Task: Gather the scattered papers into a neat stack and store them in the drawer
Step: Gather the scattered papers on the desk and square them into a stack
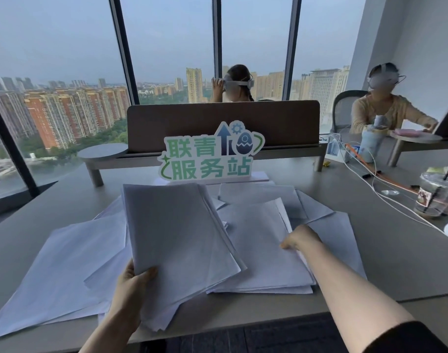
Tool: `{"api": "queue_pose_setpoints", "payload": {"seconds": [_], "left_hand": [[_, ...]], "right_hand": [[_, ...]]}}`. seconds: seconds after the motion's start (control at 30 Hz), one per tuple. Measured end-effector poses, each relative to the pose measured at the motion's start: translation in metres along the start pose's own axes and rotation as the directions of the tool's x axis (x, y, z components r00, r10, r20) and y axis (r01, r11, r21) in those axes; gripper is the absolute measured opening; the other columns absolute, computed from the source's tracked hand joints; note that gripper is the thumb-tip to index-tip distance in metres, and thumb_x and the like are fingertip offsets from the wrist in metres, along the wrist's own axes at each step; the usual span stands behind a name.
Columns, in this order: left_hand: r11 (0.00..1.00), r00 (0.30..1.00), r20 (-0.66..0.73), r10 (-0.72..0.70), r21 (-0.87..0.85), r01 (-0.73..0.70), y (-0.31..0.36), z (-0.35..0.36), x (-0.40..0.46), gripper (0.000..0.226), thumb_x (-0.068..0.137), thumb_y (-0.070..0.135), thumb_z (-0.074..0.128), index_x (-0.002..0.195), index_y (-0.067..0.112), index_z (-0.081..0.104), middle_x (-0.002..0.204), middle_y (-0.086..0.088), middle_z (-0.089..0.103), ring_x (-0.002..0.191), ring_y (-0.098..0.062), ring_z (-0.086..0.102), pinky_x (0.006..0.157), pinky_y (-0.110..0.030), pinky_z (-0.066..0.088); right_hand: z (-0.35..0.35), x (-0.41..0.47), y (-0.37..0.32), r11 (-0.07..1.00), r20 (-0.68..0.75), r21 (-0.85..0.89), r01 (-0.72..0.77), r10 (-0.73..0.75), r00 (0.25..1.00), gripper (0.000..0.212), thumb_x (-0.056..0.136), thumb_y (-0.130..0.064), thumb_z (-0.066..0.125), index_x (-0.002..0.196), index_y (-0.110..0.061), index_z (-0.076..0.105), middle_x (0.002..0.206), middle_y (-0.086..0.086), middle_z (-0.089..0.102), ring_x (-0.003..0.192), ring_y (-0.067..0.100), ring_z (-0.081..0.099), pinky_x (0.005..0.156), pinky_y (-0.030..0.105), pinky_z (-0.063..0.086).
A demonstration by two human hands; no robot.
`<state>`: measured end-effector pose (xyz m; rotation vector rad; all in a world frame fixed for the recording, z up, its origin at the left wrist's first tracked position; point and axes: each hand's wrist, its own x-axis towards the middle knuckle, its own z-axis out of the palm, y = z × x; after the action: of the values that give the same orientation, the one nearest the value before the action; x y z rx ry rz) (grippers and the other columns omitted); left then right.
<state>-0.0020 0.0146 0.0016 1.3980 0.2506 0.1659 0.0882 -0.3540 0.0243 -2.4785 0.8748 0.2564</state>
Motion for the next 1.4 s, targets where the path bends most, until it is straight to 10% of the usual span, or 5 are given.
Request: {"api": "queue_pose_setpoints", "payload": {"seconds": [0.27, 0.4, 0.57, 0.87, 1.4], "left_hand": [[1.000, 1.000, 0.003, 0.005, -0.025, -0.005, 0.002, 0.002, -0.004, 0.026, 0.074, -0.001, 0.066, 0.096, 0.013, 0.064, 0.095, -0.015, 0.067, 0.082, -0.028, 0.057, 0.075, -0.038, 0.046], [1.000, 1.000, -0.017, 0.008, -0.015, -0.009, 0.004, 0.003, -0.007, 0.028, 0.083, -0.011, 0.055, 0.095, 0.013, 0.063, 0.087, -0.010, 0.066, 0.075, -0.024, 0.057, 0.068, -0.033, 0.045], [0.999, 0.999, -0.038, 0.016, -0.035, -0.017, 0.010, 0.007, -0.013, 0.030, 0.084, -0.012, 0.053, 0.098, 0.014, 0.060, 0.084, -0.008, 0.064, 0.071, -0.021, 0.055, 0.063, -0.031, 0.044], [0.999, 0.999, -0.035, 0.035, -0.013, -0.035, 0.018, 0.010, -0.017, 0.029, 0.084, -0.010, 0.055, 0.096, 0.015, 0.059, 0.086, -0.008, 0.064, 0.073, -0.020, 0.054, 0.064, -0.031, 0.042], [0.996, 0.996, -0.010, 0.091, -0.011, -0.091, 0.031, 0.017, -0.013, 0.032, 0.083, -0.011, 0.053, 0.094, 0.018, 0.065, 0.092, -0.006, 0.068, 0.085, -0.025, 0.059, 0.078, -0.039, 0.046]], "right_hand": [[-0.002, -0.002, 0.007, 0.948, -0.033, 0.264, 0.176, -0.174, 0.984, 0.025, 0.080, -0.016, 0.064, 0.098, -0.001, 0.056, 0.093, 0.012, 0.061, 0.085, 0.029, 0.063, 0.067, 0.030, 0.044], [-0.011, -0.011, 0.012, 0.871, -0.209, 0.376, 0.316, -0.252, 0.945, 0.012, 0.077, -0.009, 0.060, 0.070, -0.012, 0.050, 0.067, 0.007, 0.056, 0.064, 0.026, 0.056, 0.054, 0.027, 0.035], [-0.029, -0.024, 0.018, 0.826, -0.368, 0.423, 0.374, -0.221, 0.903, 0.011, 0.081, -0.014, 0.056, 0.078, -0.005, 0.064, 0.074, 0.011, 0.066, 0.075, 0.034, 0.063, 0.059, 0.031, 0.040], [-0.068, -0.045, 0.018, 0.747, -0.610, 0.412, 0.522, -0.200, 0.767, 0.028, 0.078, -0.012, 0.051, 0.062, -0.015, 0.028, 0.060, 0.009, 0.030, 0.062, 0.024, 0.024, 0.052, 0.033, 0.022], [-0.114, -0.085, 0.006, 0.560, -0.758, 0.443, 0.701, -0.184, 0.626, 0.030, 0.080, -0.021, 0.050, 0.060, -0.008, 0.032, 0.055, 0.003, 0.029, 0.056, 0.021, 0.022, 0.049, 0.034, 0.025]]}}
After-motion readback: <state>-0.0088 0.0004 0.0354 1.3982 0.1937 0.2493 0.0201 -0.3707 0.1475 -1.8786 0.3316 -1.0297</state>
